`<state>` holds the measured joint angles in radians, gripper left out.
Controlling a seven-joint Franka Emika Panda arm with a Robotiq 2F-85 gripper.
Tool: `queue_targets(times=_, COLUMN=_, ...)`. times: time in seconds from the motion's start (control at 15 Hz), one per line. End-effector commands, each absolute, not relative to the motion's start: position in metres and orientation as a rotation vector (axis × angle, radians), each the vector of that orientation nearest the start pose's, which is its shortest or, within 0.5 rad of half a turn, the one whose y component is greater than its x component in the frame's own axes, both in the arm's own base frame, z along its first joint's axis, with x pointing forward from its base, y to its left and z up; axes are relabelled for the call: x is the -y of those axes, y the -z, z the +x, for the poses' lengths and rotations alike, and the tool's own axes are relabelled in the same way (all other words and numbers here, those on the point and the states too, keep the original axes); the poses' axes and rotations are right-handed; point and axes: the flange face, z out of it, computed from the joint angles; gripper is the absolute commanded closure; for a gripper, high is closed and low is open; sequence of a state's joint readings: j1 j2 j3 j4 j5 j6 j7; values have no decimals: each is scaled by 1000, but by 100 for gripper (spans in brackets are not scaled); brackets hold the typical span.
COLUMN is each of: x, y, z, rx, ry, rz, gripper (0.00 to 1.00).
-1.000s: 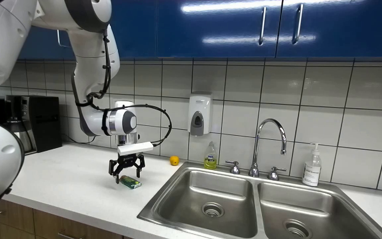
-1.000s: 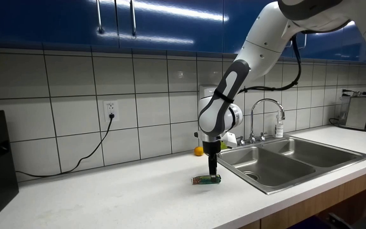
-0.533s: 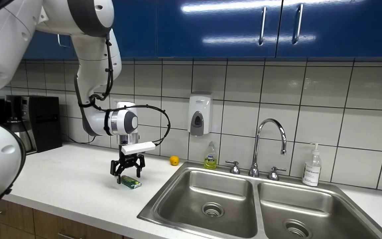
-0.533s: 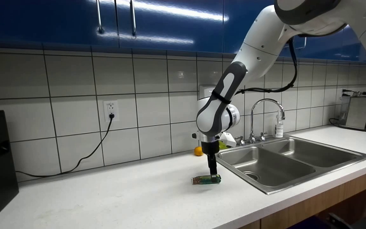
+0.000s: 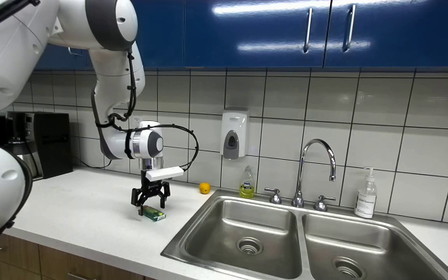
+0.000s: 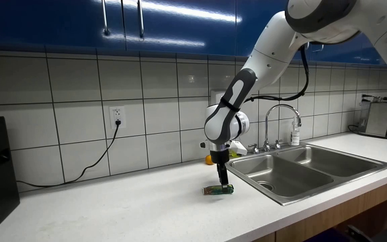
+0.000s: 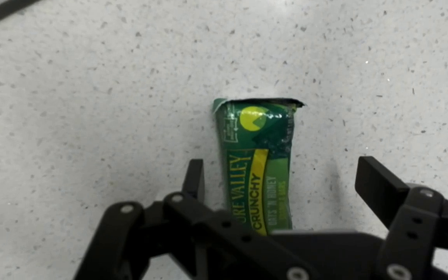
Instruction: Move the candy bar to the sink
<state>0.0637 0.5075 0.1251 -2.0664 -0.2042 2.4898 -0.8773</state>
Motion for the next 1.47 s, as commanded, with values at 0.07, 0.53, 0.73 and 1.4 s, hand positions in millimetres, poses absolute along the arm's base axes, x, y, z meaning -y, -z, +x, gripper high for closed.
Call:
queue_targets(times=0.07, x=-114, y=-177, z=582, rx=1866, ry=-193, rz=-2545, gripper=0)
queue_targets(times=0.53, x=-117, y=-171, z=590, rx=1866, ry=-214, rz=-2535, gripper=0)
queue_targets(times=0.73, x=-117, y=-171, z=592, rx=1863, ry=-224, rz=-2535, gripper=32)
queue_targets(times=1.4, x=-117, y=-169, z=598, rx=1857, ry=-238, rz=-2533, gripper=86)
